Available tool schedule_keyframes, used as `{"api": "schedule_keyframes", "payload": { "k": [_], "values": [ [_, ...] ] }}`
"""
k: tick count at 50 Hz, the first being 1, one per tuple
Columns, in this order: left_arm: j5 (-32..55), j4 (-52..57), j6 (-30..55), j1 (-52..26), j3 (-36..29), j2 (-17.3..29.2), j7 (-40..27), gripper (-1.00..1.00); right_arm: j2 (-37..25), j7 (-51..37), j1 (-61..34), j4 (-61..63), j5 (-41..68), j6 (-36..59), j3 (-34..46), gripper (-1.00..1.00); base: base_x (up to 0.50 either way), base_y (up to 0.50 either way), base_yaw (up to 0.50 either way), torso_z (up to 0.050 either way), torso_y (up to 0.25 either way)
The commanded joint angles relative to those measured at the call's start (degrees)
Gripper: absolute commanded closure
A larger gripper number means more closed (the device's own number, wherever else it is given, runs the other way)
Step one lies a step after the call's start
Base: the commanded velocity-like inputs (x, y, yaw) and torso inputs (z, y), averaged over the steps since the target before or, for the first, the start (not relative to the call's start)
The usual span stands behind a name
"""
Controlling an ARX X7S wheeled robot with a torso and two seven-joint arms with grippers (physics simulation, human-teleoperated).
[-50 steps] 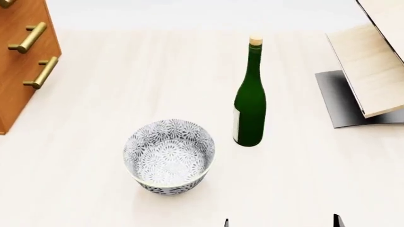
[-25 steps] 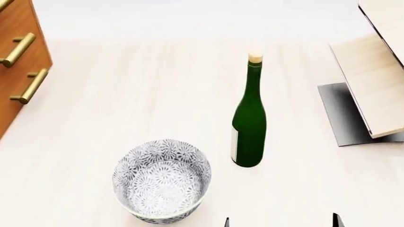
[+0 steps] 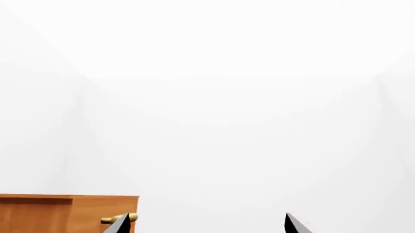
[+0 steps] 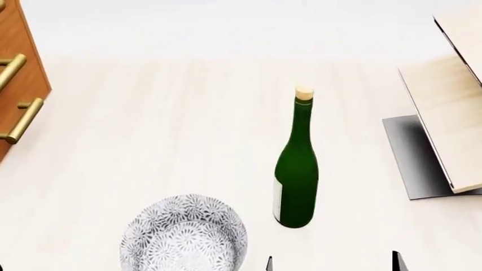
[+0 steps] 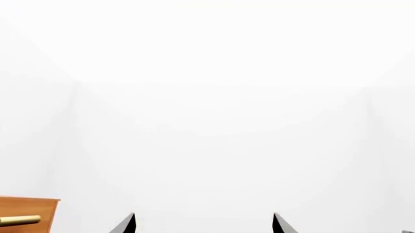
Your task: Put the wine bottle on the wine rack.
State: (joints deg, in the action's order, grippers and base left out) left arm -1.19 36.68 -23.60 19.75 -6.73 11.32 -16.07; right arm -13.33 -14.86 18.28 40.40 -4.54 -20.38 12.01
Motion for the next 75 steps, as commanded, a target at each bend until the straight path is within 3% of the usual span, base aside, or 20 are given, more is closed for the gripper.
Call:
{"api": "schedule_keyframes", "payload": {
  "k": [1,46,56,75],
  "values": [
    [-0.2,-0.2,-0.1,0.0,-0.5,0.4,-0.4,-1.0,-0.4,-0.2,0.0,-0.2,0.2,0.1,0.7,-1.0,0.18,-0.01,0.0,0.0,0.0],
    [0.1,-1.0,0.9,-0.6,-2.4,1.9,-1.8,-1.0,-1.5,-1.7,-0.6,-1.4,0.5,-0.4,2.0,-1.0,0.19,-0.01,0.0,0.0,0.0],
    [0.2,-1.5,0.7,-0.8,-2.7,2.2,-2.2,-1.0,-1.7,-1.2,-1.7,-1.9,2.2,3.9,2.6,-1.0,0.19,-0.02,0.0,0.0,0.002],
    [0.3,-1.4,0.9,-0.9,-3.0,2.8,-2.9,-1.0,-3.0,-0.9,-1.5,-1.2,5.3,4.5,3.2,-1.0,0.0,-0.03,0.0,0.0,0.0]
  ]
}}
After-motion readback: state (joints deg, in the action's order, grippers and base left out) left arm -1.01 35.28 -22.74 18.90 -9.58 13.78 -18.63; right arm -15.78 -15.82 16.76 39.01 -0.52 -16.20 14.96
